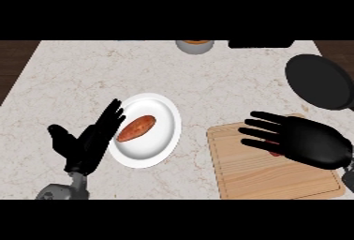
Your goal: Pick the bell pepper from the cutting board and place it in the pan
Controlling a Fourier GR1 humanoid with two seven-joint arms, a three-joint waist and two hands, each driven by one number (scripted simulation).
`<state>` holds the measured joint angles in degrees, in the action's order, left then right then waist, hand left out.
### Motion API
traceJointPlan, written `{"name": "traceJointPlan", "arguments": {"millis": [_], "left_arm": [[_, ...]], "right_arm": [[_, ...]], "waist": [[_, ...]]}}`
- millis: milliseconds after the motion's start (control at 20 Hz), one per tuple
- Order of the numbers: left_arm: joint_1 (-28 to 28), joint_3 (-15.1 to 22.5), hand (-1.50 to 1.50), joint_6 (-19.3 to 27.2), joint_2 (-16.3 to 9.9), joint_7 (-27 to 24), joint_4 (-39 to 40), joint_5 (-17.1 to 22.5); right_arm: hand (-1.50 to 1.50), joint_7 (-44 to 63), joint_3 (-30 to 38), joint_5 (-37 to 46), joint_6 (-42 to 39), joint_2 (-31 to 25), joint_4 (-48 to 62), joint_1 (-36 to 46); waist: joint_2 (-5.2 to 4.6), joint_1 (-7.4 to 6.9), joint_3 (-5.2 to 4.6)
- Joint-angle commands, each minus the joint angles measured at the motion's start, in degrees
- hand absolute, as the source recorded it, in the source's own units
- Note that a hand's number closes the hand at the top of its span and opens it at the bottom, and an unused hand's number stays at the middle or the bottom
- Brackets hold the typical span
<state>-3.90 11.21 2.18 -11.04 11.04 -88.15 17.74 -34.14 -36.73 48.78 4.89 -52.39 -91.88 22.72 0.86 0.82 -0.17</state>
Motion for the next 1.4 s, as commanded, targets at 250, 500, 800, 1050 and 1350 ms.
{"name": "traceJointPlan", "arguments": {"millis": [250,500,800,1050,1350], "left_arm": [[2.65,-0.54,0.0,-0.13,-0.06,-1.21,-0.43,0.12],[-1.22,-1.75,0.0,-0.65,-0.45,1.16,0.23,1.15],[1.58,0.24,0.0,-0.33,0.36,2.67,-3.86,-0.15],[1.03,-1.64,0.0,-1.66,0.9,2.19,-4.18,-0.57],[0.58,-0.89,0.0,-1.58,2.45,2.01,-2.73,-2.27]], "right_arm": [[-1.5,27.74,-12.08,34.63,-9.35,-1.09,-7.33,-5.18],[-1.5,40.18,-18.05,47.5,-22.47,3.22,-6.14,-8.7],[-1.5,52.16,-23.54,56.35,-29.59,13.2,-4.01,-17.66],[-1.5,50.4,-18.13,57.6,-24.73,13.62,-1.59,-18.01],[-1.5,49.99,-15.55,62.52,-20.17,13.39,2.8,-14.85]], "waist": [[0.4,1.47,-0.03],[-0.48,0.62,0.09],[-0.67,-0.59,0.19],[-0.78,-0.81,0.17],[-0.8,-0.92,0.17]]}}
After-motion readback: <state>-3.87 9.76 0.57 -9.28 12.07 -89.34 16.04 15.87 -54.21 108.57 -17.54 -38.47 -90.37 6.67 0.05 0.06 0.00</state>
